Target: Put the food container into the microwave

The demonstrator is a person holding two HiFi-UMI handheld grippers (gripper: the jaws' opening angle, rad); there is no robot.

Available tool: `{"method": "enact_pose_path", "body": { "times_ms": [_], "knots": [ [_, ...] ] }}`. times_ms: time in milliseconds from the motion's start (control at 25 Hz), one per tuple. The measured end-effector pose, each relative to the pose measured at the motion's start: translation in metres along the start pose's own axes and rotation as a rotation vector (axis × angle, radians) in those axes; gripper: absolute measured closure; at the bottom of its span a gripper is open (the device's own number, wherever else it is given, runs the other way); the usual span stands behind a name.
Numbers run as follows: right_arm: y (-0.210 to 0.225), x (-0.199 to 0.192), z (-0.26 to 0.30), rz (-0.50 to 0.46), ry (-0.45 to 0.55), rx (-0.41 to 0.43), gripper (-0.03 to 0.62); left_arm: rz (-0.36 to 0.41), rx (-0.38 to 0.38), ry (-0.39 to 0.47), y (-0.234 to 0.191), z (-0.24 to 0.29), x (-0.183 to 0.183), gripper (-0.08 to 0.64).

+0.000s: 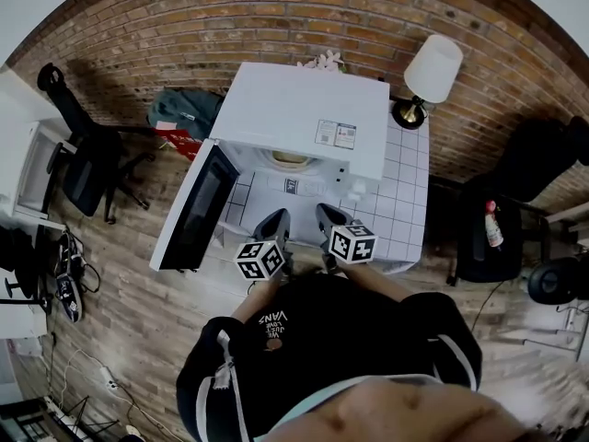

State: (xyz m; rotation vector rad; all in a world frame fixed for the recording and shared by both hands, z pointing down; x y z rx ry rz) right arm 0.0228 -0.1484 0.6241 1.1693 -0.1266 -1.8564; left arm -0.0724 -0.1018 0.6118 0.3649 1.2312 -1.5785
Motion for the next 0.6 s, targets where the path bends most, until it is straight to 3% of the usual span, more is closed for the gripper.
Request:
{"method": "enact_pose_path", "body": {
  "times_ms": [600],
  "knots": [
    [0.0027, 0.0037, 0.0009, -0.004, -0.008, 0.016, 0.588, -0.01, 0.014, 0.026, 0.0024, 0.0001, 0.0046, 0.548]
  ]
}}
Point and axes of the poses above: the fingertips, and each gripper's own axes: z forward along the fingers, y to its right, x out of its top, the point moved 1 cm from there along -z, backward along the fingers, and after that the axes turned 13 degrees about -y, right-handed, at the moved point
